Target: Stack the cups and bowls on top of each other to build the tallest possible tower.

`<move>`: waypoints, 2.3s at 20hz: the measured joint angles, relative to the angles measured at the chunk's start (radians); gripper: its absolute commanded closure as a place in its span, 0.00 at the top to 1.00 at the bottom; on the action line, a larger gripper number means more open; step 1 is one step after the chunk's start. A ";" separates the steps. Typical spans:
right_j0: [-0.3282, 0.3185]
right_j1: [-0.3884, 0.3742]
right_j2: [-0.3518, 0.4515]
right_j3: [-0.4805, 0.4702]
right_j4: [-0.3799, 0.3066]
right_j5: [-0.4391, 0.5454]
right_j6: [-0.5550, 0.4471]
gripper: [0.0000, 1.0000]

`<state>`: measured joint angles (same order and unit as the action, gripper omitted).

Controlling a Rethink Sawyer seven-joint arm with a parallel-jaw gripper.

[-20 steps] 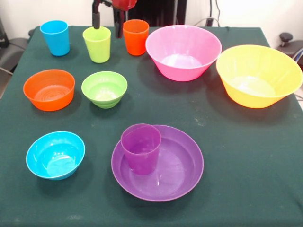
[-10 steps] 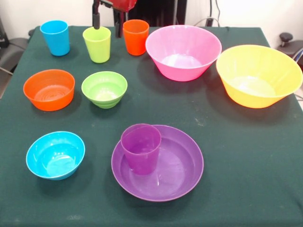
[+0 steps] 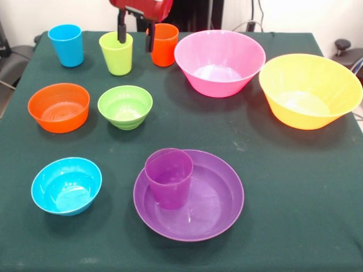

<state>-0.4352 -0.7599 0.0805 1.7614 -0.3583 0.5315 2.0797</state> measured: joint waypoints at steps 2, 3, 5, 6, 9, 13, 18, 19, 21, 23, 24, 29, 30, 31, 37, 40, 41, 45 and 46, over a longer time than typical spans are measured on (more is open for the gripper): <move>-0.004 0.011 0.005 0.001 -0.015 -0.020 0.000 1.00; -0.009 0.020 0.008 0.002 -0.024 -0.031 0.000 1.00; -0.018 0.031 0.013 0.002 -0.036 -0.049 0.000 1.00; -0.023 0.036 0.014 0.002 -0.041 -0.057 0.000 1.00; -0.034 0.051 0.016 0.002 -0.054 -0.072 0.000 1.00; -0.051 0.074 0.017 0.002 -0.075 -0.085 0.000 1.00; -0.061 0.093 0.017 0.002 -0.095 -0.089 0.000 1.00; -0.061 0.094 0.018 0.002 -0.096 -0.089 0.000 1.00; -0.061 0.096 0.019 0.003 -0.096 -0.089 0.000 1.00; -0.061 0.096 0.022 0.003 -0.096 -0.089 0.000 1.00; -0.061 0.093 0.024 0.003 -0.096 -0.089 0.000 1.00; -0.062 0.059 0.040 0.018 -0.096 -0.088 0.000 1.00; -0.063 0.050 0.045 0.023 -0.096 -0.089 0.000 1.00; -0.064 0.042 0.048 0.027 -0.096 -0.089 0.000 1.00; -0.080 -0.010 0.065 0.059 -0.096 -0.089 0.000 1.00; -0.097 -0.035 0.071 0.080 -0.096 -0.088 0.000 1.00; -0.102 -0.038 0.072 0.084 -0.096 -0.088 0.000 1.00; -0.125 -0.052 0.076 0.103 -0.096 -0.088 0.000 1.00; -0.132 -0.055 0.076 0.110 -0.096 -0.088 0.000 1.00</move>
<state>-0.5668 -0.8147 0.1563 1.8715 -0.4547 0.4431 2.0797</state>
